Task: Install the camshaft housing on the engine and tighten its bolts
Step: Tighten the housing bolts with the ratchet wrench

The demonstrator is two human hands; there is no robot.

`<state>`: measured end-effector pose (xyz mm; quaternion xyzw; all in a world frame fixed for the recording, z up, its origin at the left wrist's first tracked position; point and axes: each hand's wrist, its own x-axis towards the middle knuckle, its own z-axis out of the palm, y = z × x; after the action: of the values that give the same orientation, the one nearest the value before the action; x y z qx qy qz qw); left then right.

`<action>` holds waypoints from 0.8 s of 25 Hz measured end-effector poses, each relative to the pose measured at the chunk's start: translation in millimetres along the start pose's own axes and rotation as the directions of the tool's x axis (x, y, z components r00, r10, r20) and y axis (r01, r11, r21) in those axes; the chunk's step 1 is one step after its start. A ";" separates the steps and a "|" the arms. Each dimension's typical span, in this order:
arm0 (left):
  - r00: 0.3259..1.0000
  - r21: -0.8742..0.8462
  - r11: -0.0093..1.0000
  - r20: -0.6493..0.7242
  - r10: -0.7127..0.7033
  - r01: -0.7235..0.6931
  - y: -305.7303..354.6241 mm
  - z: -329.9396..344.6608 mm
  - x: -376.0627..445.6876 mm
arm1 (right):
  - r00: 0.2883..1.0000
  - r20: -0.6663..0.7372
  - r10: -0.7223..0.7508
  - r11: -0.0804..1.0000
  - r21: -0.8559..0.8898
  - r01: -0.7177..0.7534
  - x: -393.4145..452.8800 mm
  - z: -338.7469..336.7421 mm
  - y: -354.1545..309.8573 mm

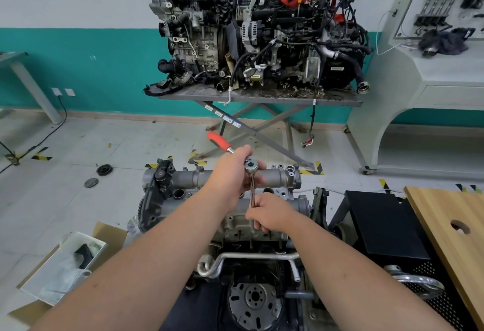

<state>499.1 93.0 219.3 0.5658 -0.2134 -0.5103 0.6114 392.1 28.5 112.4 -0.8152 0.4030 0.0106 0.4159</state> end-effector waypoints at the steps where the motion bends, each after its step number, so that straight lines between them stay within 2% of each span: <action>1: 1.000 0.103 0.995 0.000 -0.005 0.005 4.6 2.8 -1.0 | 1.000 0.001 -0.004 1.000 -0.002 0.004 -0.1 0.1 0.3; 3: 0.999 0.377 0.926 0.041 -0.010 -0.006 14.7 7.8 -4.1 | 1.000 -0.001 -0.016 1.000 -0.013 0.016 -0.1 -0.4 0.6; 4: 0.997 0.525 0.851 0.074 -0.017 -0.025 21.1 10.1 -6.4 | 1.000 -0.001 -0.018 1.000 -0.020 0.018 -0.1 -0.7 0.4; 5: 0.995 0.679 0.732 0.104 -0.011 -0.063 28.0 11.4 -8.0 | 1.000 -0.002 -0.019 0.999 -0.029 0.019 0.2 -0.3 0.3; 6: 0.990 0.820 0.558 0.136 0.028 -0.128 34.4 12.3 -9.4 | 1.000 -0.006 -0.015 0.999 -0.039 0.015 -0.2 -0.2 -0.3; 7: 0.979 0.920 0.336 0.184 0.084 -0.201 40.1 13.4 -10.5 | 1.000 -0.009 -0.011 0.999 -0.044 0.011 -0.3 0.1 -0.4; 8: 0.961 0.956 0.128 0.249 0.119 -0.264 44.1 14.8 -11.8 | 1.000 -0.011 -0.001 0.999 -0.048 0.000 -0.5 0.4 -1.2; 10: 0.922 0.917 -0.173 0.378 0.087 -0.360 47.4 19.8 -14.5 | 1.000 -0.020 0.008 0.997 -0.074 -0.009 -1.0 1.1 -2.1; 12: 0.887 0.821 -0.426 0.454 0.085 -0.380 40.9 22.7 -16.6 | 0.999 -0.037 0.009 0.996 -0.090 -0.012 -0.9 2.0 -1.7; 13: 0.861 0.783 -0.500 0.491 0.129 -0.371 34.7 21.1 -17.1 | 0.999 -0.036 0.007 0.996 -0.086 -0.010 -1.1 2.0 -2.5; 14: 0.811 0.753 -0.543 0.548 0.206 -0.372 27.6 16.9 -16.0 | 0.999 -0.033 0.013 0.996 -0.085 -0.016 -2.3 1.6 -4.7; 16: 0.617 0.720 -0.568 0.669 0.414 -0.399 12.5 3.7 -13.3 | 0.999 -0.032 0.015 0.997 -0.077 -0.018 -4.3 0.5 -7.6; 18: 0.415 0.772 -0.474 0.630 0.656 -0.423 -3.4 -9.5 -7.8 | 0.999 -0.042 0.001 0.995 -0.095 -0.005 -6.2 0.2 -8.4; 19: 0.373 0.813 -0.388 0.554 0.744 -0.434 -10.6 -12.2 -4.2 | 0.999 -0.044 -0.017 0.995 -0.103 0.012 -7.1 -0.1 -8.3; 20: 0.372 0.842 -0.298 0.479 0.795 -0.449 -17.6 -12.0 -2.1 | 0.999 -0.042 -0.026 0.996 -0.087 0.022 -8.7 -1.5 -7.7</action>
<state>501.6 103.4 200.8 0.6483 -0.6447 0.2471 0.3209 390.9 35.7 121.6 -0.8372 0.4014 0.0054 0.3715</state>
